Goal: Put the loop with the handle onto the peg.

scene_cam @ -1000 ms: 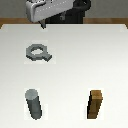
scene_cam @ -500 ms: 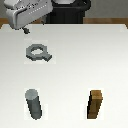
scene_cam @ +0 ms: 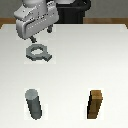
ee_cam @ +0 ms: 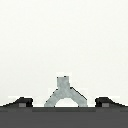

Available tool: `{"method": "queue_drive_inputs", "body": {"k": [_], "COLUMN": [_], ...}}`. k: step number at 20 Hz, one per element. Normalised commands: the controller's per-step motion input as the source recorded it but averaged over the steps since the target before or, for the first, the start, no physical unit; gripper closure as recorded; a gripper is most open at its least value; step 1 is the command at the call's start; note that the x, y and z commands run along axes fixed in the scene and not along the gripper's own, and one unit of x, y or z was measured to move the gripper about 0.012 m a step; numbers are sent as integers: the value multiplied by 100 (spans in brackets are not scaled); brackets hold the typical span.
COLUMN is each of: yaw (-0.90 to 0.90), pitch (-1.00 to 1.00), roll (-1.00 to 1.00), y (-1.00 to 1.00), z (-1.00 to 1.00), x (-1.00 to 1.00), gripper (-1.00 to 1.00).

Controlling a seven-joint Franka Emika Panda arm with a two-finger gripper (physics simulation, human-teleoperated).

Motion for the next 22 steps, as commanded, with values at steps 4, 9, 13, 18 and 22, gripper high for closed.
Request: {"method": "queue_drive_inputs", "body": {"k": [4, 9, 13, 18, 22], "yaw": [0, 0, 0, 0, 0], "pitch": [0, 0, 0, 0, 0], "roll": [0, 0, 0, 0, 0], "y": [0, 0, 0, 0, 0], "z": [-75, -100, 0, -80, 0], "x": [0, -4, -50, 0, 0], "gripper": [-100, -100, -100, -100, 100]}}
